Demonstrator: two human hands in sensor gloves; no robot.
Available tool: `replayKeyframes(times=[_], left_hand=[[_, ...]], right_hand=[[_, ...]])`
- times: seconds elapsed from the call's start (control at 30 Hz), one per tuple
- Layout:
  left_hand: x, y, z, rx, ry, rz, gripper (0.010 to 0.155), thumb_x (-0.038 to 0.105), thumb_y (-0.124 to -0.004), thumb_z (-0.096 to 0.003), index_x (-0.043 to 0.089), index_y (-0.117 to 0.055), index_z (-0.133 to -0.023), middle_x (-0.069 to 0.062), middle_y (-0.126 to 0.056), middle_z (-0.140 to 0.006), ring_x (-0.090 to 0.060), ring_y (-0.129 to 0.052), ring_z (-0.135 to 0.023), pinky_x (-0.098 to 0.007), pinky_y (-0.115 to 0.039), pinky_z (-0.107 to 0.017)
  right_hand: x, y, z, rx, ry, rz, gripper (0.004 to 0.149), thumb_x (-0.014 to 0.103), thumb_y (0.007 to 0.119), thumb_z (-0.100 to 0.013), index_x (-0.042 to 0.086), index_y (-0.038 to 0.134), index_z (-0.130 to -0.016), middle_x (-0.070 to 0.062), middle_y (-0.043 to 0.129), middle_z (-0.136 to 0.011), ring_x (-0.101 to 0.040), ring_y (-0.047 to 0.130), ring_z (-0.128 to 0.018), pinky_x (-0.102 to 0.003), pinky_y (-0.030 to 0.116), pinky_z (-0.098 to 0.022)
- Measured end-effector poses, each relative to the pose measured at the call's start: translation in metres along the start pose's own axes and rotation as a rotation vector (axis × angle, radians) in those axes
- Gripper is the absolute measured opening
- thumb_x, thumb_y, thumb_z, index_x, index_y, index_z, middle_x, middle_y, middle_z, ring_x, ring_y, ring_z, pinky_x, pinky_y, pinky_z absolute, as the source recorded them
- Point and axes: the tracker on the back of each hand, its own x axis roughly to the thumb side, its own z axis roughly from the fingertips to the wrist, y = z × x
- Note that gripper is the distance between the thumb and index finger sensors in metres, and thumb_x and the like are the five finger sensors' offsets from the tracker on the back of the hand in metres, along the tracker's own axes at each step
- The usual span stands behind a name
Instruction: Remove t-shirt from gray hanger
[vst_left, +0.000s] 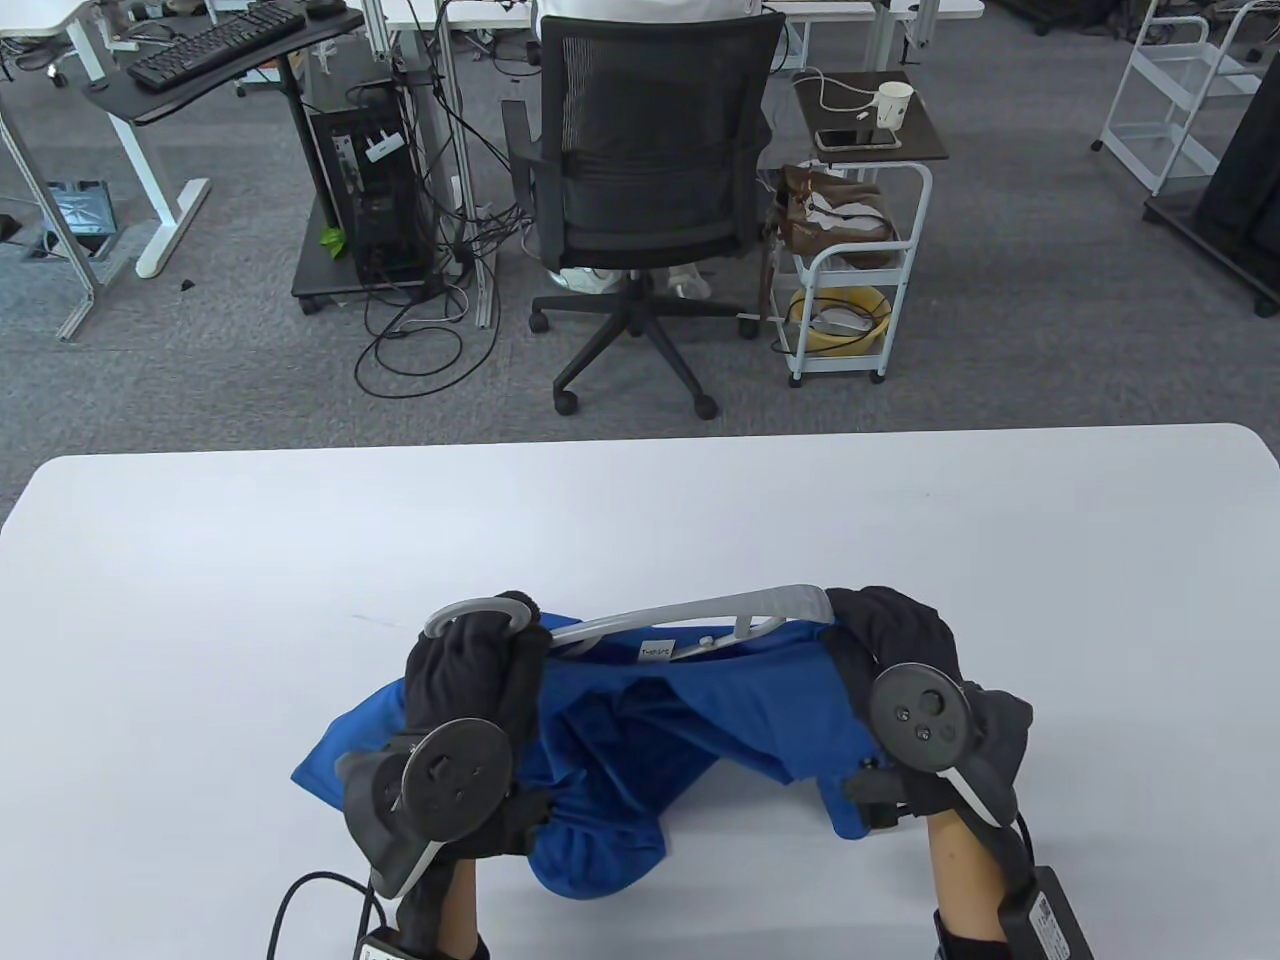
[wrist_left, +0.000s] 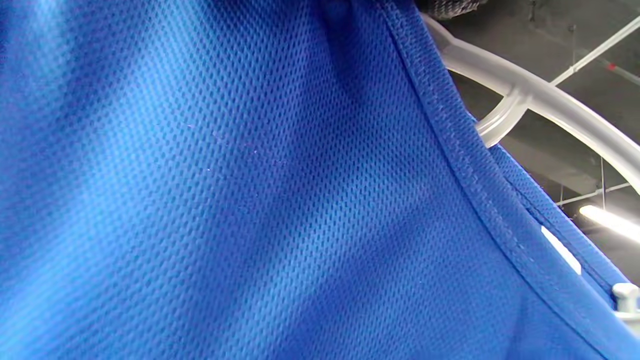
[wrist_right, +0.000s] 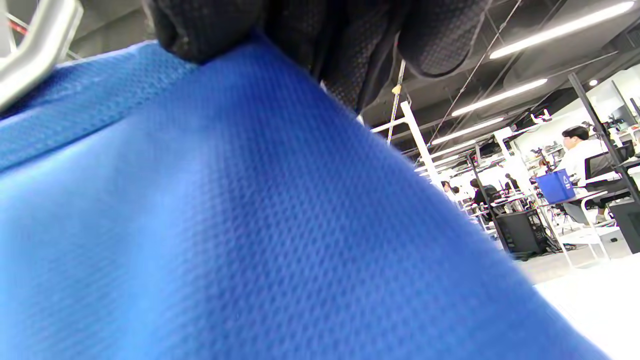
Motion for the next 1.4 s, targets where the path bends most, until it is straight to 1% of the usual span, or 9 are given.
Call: replayKeyframes(times=[0.17, 0.3, 0.63, 0.87, 1.0, 1.07, 1.17, 1.23, 1.4], left_hand=[[0.009, -0.012, -0.001, -0.036, -0.017, -0.112, 0.041, 0.049, -0.051, -0.0589, 0.035, -0.062, -0.096, 0.004, -0.084, -0.089, -0.015, -0.094, -0.073, -0.05, -0.067, -0.078], [0.018, -0.025, -0.001, -0.101, -0.052, -0.155, 0.042, 0.049, -0.051, -0.0589, 0.035, -0.062, -0.096, 0.004, -0.085, -0.088, -0.015, -0.095, -0.072, -0.049, -0.067, -0.078], [0.061, -0.058, 0.013, -0.247, -0.222, -0.232, 0.047, 0.05, -0.048, -0.0587, 0.033, -0.062, -0.1, 0.004, -0.088, -0.083, -0.012, -0.096, -0.061, -0.043, -0.072, -0.075], [0.076, -0.063, 0.022, -0.26, -0.288, -0.231, 0.056, 0.049, -0.045, -0.0588, 0.024, -0.059, -0.107, 0.004, -0.088, -0.08, -0.01, -0.097, -0.058, -0.042, -0.074, -0.074], [0.077, -0.065, 0.022, -0.275, -0.291, -0.244, 0.062, 0.049, -0.046, -0.0585, 0.02, -0.049, -0.114, 0.006, -0.088, -0.08, -0.01, -0.097, -0.059, -0.041, -0.073, -0.075], [0.076, -0.066, 0.022, -0.269, -0.287, -0.249, 0.064, 0.05, -0.046, -0.0584, 0.02, -0.047, -0.115, 0.006, -0.088, -0.082, -0.011, -0.097, -0.061, -0.042, -0.072, -0.076], [0.073, -0.06, 0.021, -0.195, -0.268, -0.29, 0.063, 0.052, -0.045, -0.0585, 0.025, -0.048, -0.115, 0.003, -0.083, -0.097, -0.019, -0.092, -0.085, -0.051, -0.06, -0.083], [0.07, -0.056, 0.02, -0.165, -0.269, -0.35, 0.059, 0.052, -0.045, -0.0582, 0.03, -0.057, -0.112, 0.002, -0.081, -0.104, -0.024, -0.086, -0.096, -0.054, -0.056, -0.084], [0.059, -0.06, 0.015, -0.207, -0.267, -0.38, 0.059, 0.054, -0.04, -0.0573, 0.035, -0.056, -0.111, 0.003, -0.078, -0.108, -0.023, -0.082, -0.101, -0.055, -0.053, -0.085]], right_hand=[[0.0, -0.005, 0.001, -0.053, 0.016, 0.061, 0.044, 0.038, 0.064, -0.056, 0.031, 0.064, -0.099, 0.002, 0.076, -0.103, -0.029, 0.074, -0.101, -0.052, 0.061, -0.081], [0.007, -0.009, 0.005, -0.059, -0.011, 0.006, 0.048, 0.039, 0.062, -0.056, 0.029, 0.061, -0.102, -0.001, 0.073, -0.106, -0.031, 0.071, -0.103, -0.053, 0.059, -0.082], [0.074, 0.014, 0.032, 0.123, -0.316, 0.015, 0.065, 0.052, 0.058, -0.052, 0.026, 0.051, -0.111, -0.002, 0.067, -0.111, -0.03, 0.071, -0.103, -0.047, 0.063, -0.082], [0.089, 0.021, 0.042, 0.093, -0.35, 0.085, 0.059, 0.048, 0.059, -0.053, 0.021, 0.057, -0.105, 0.005, 0.08, -0.093, -0.021, 0.085, -0.086, -0.038, 0.073, -0.073], [0.086, 0.026, 0.039, 0.158, -0.347, 0.039, 0.053, 0.047, 0.061, -0.052, 0.027, 0.062, -0.101, 0.007, 0.083, -0.087, -0.018, 0.087, -0.082, -0.038, 0.075, -0.071], [0.084, 0.028, 0.037, 0.172, -0.341, 0.003, 0.05, 0.045, 0.061, -0.052, 0.029, 0.063, -0.099, 0.008, 0.083, -0.083, -0.017, 0.088, -0.08, -0.037, 0.076, -0.07], [0.079, 0.03, 0.034, 0.154, -0.316, 0.037, 0.047, 0.042, 0.06, -0.053, 0.03, 0.064, -0.098, 0.008, 0.084, -0.081, -0.016, 0.089, -0.078, -0.037, 0.077, -0.069], [0.073, 0.03, 0.03, 0.157, -0.296, 0.035, 0.047, 0.042, 0.059, -0.053, 0.03, 0.065, -0.097, 0.009, 0.085, -0.08, -0.015, 0.089, -0.077, -0.036, 0.077, -0.069], [0.074, 0.024, 0.026, 0.156, -0.288, -0.018, 0.046, 0.04, 0.058, -0.053, 0.028, 0.065, -0.097, 0.007, 0.085, -0.078, -0.017, 0.089, -0.075, -0.038, 0.077, -0.068]])
